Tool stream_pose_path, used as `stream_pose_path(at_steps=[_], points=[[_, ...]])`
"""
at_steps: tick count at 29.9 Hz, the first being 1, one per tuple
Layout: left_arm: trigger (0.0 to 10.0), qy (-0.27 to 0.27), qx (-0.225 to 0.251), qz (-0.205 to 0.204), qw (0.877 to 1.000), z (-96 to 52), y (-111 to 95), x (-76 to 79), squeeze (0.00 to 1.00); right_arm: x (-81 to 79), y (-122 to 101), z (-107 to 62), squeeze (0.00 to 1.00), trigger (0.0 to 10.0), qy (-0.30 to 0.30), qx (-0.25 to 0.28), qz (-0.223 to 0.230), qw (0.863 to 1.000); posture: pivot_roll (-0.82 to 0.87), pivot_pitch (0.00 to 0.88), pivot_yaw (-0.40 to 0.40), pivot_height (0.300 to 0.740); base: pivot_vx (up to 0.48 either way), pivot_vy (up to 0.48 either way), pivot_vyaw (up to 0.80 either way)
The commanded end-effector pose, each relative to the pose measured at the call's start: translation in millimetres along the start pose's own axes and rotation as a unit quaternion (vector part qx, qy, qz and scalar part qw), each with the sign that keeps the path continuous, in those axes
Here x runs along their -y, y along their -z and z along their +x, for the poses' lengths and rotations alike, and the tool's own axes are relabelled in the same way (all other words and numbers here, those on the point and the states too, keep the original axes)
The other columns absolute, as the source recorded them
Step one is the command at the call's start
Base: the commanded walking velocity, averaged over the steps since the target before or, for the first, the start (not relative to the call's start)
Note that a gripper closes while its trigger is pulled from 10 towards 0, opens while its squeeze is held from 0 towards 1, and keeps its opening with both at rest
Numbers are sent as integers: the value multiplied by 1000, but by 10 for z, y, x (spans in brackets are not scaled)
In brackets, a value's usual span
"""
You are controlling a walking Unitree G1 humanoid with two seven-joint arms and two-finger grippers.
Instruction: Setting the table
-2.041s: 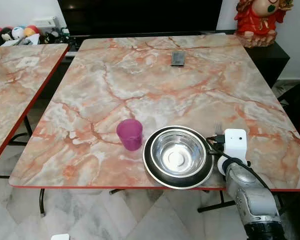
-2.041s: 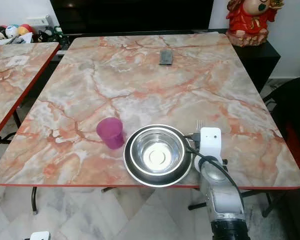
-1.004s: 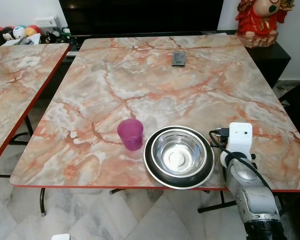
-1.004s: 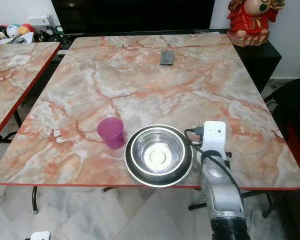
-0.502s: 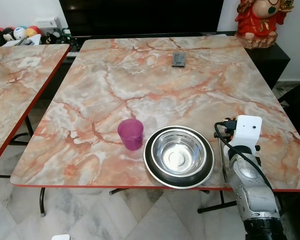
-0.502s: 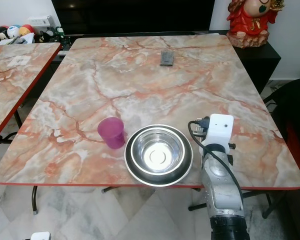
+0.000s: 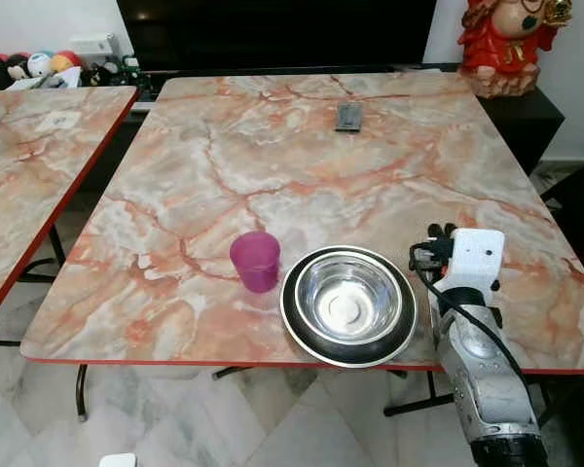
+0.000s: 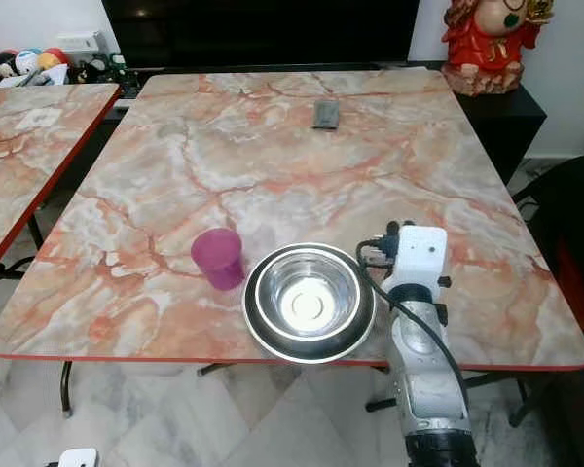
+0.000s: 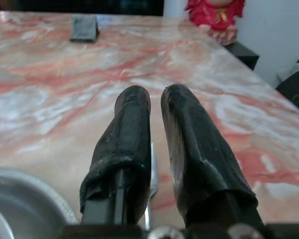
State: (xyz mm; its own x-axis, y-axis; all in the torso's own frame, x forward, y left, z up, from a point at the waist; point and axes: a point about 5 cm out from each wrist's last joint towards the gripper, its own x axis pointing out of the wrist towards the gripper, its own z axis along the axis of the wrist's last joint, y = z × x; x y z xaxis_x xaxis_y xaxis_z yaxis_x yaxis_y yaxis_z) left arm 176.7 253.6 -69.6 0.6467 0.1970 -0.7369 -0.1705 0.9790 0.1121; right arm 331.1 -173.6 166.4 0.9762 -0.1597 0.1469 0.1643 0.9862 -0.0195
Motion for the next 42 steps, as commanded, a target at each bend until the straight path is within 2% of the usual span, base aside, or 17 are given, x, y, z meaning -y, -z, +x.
stream_pose_path(at_steps=[1,12,21,29,42], points=[[10000,-4,-22,-6,1000,-20,101,-2,0,1,-1,-42,0,10000,6,6,3,1000,-35,99,36,740,0,0,0],[10000,-1,-17,-9,1000,-5,64,42,0,63,5,-59,0,10000,13,22,-6,1000,-37,61,23,740,0,0,0],[10000,-10,-22,-18,1000,-7,73,13,0,-14,1,-80,0,10000,-3,28,-6,1000,-24,94,24,740,0,0,0],[10000,-11,-23,-16,1000,-11,82,-2,0,-34,-7,-84,0,10000,-15,34,-19,999,-13,117,25,740,0,451,0],[10000,-11,-26,-13,1000,-18,101,-14,0,-95,-25,-84,0,10000,-24,40,-14,999,-13,108,32,740,0,480,0]])
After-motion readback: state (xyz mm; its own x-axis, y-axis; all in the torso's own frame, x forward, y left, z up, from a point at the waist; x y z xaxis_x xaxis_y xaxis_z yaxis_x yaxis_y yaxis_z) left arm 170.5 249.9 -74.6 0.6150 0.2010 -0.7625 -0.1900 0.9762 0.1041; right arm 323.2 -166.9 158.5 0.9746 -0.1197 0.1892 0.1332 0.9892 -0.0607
